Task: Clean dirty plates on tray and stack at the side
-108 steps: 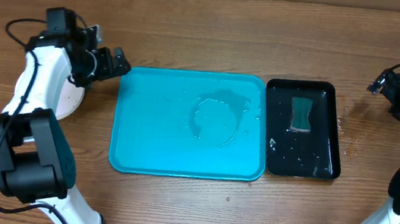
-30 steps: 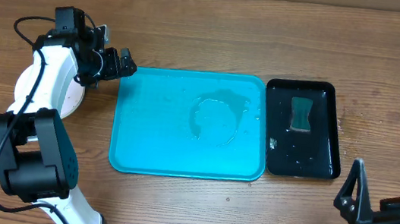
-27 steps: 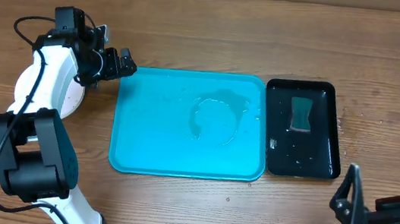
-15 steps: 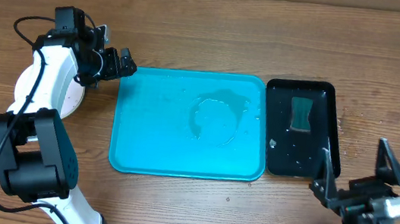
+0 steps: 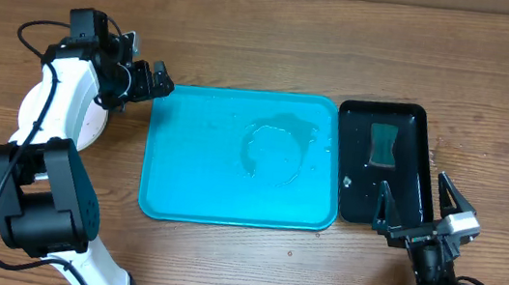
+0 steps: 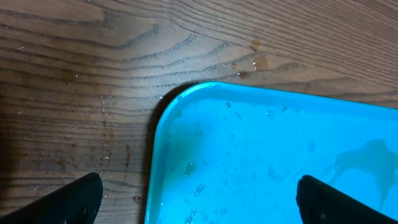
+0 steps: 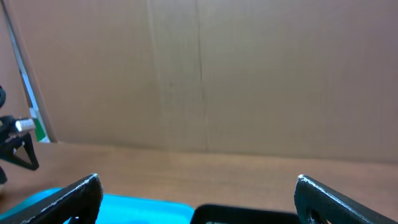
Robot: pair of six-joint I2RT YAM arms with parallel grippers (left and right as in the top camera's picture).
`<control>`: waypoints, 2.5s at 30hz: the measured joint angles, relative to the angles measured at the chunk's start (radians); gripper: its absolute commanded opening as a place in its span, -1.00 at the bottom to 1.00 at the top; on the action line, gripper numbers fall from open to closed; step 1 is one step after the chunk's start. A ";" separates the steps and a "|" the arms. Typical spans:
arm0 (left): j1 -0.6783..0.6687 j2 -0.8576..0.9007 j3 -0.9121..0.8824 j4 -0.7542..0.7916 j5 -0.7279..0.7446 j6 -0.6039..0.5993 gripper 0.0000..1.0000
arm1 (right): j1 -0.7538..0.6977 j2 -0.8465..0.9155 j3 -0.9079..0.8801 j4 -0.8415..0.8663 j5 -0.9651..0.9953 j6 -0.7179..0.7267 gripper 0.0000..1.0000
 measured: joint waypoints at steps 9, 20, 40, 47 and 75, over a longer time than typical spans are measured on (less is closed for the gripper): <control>0.000 0.000 0.000 0.000 0.000 0.000 1.00 | 0.000 0.000 0.000 -0.190 0.015 -0.040 1.00; 0.000 0.000 0.000 0.000 0.000 0.000 1.00 | 0.000 0.000 0.000 -0.203 0.201 0.076 1.00; 0.000 0.000 0.000 0.000 0.000 0.000 1.00 | 0.000 0.000 0.000 -0.203 0.215 0.101 1.00; 0.000 0.000 0.000 0.000 0.000 0.000 0.99 | 0.000 0.000 0.000 -0.203 0.215 0.102 1.00; -0.024 -0.238 -0.004 0.000 -0.008 0.000 0.99 | 0.000 0.000 0.000 -0.203 0.215 0.102 1.00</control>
